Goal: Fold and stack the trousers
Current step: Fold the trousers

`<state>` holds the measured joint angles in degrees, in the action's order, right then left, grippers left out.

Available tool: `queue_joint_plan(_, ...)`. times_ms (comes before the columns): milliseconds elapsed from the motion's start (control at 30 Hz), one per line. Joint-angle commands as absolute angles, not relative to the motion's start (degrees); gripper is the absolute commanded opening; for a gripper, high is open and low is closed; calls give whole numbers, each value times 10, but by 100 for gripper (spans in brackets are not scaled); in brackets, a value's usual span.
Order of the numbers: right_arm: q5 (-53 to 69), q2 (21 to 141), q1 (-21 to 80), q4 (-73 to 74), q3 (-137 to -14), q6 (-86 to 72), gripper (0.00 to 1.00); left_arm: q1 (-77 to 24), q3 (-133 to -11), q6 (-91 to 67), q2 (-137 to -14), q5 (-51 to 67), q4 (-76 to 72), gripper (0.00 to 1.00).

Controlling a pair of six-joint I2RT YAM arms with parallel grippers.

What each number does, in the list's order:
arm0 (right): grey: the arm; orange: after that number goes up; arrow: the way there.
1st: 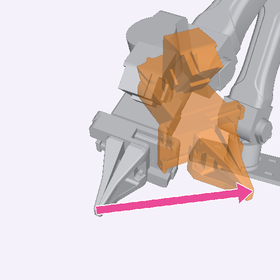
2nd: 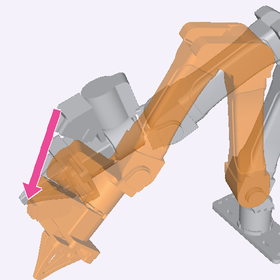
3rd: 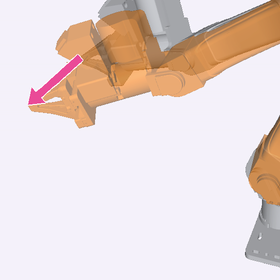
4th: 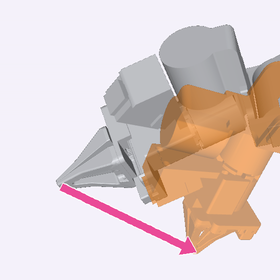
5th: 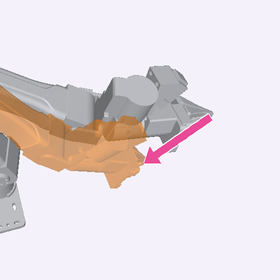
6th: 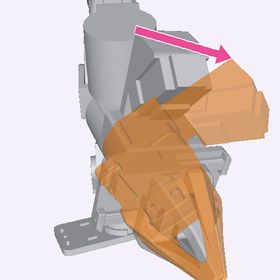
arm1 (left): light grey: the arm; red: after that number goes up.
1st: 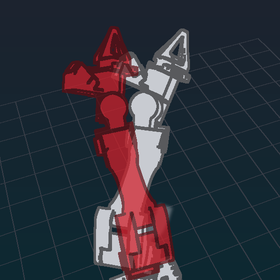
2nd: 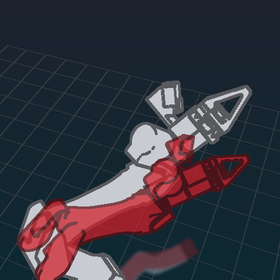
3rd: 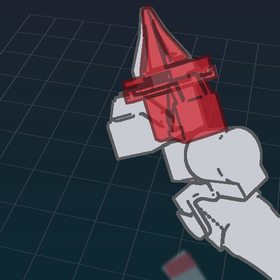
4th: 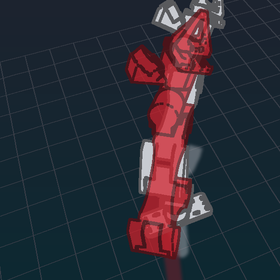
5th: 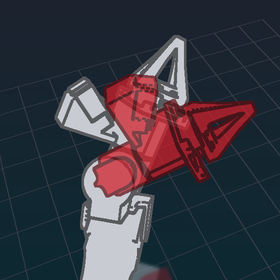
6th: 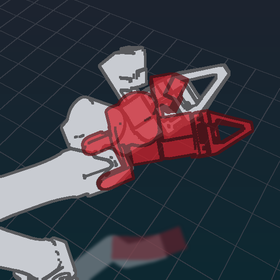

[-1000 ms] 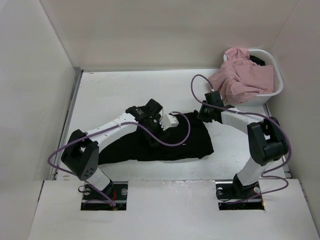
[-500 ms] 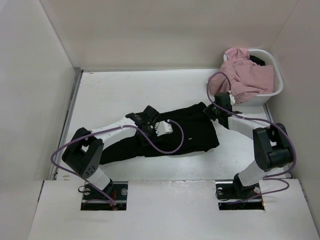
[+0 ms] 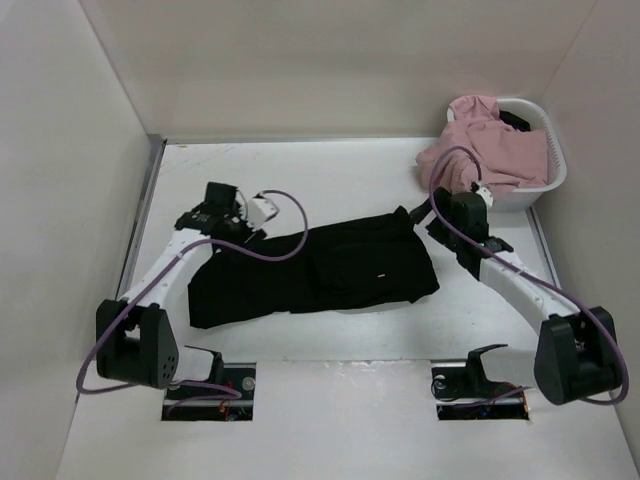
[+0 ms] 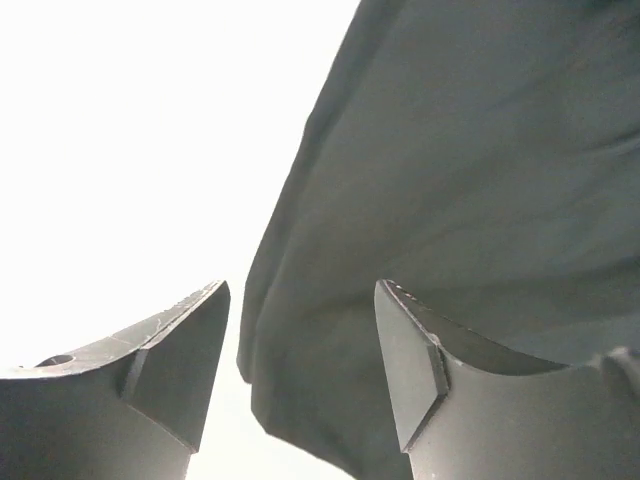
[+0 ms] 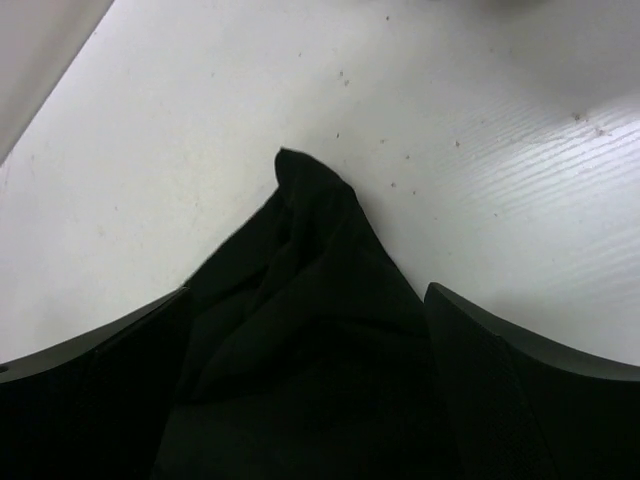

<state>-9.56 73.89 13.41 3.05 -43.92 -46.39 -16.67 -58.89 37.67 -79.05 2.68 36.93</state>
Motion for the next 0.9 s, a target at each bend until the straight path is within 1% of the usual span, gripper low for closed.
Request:
queue_joint_plan(0, -28, 706, 127, 64, -395, -396, 100, -87, -519, 407, -760, 12, 409, 59)
queue_joint_plan(100, 39, 701, 101, 49, -351, -381, 100, -21, -457, 435, -772, -29, 345, 59)
queue_joint_plan(167, 65, 720, 79, 41, -331, -379, 100, 7, -447, 440, -779, -32, 330, 58)
queue_joint_plan(200, 75, 727, 74, 31, -330, -375, 98, 15, -447, 439, -780, -26, 327, 58)
queue_joint_plan(300, 91, 750, 76, 26, -350, -360, 100, 36, -448, 438, -782, -20, 319, 59)
queue_joint_plan(433, 96, 795, 84, 70, -393, -354, 95, 47, -458, 439, -796, -20, 316, 59)
queue_joint_plan(600, 125, 858, 133, 122, -427, -353, 91, 53, -465, 447, -797, -26, 314, 59)
queue_joint_plan(633, 131, 864, 143, 117, -427, -355, 88, 56, -465, 452, -796, -26, 314, 59)
queue_joint_plan(700, 140, 877, 151, 110, -426, -361, 69, 59, -468, 459, -802, -27, 314, 60)
queue_joint_plan(767, 142, 882, 151, 107, -425, -373, 28, 63, -472, 463, -814, -29, 313, 59)
queue_joint_plan(800, 137, 872, 145, 107, -424, -379, 10, 66, -476, 464, -819, -32, 310, 59)
queue_joint_plan(833, 129, 853, 134, 107, -423, -381, 2, 69, -482, 462, -822, -34, 308, 59)
queue_joint_plan(867, 117, 826, 119, 113, -424, -382, 0, 72, -489, 461, -821, -32, 306, 59)
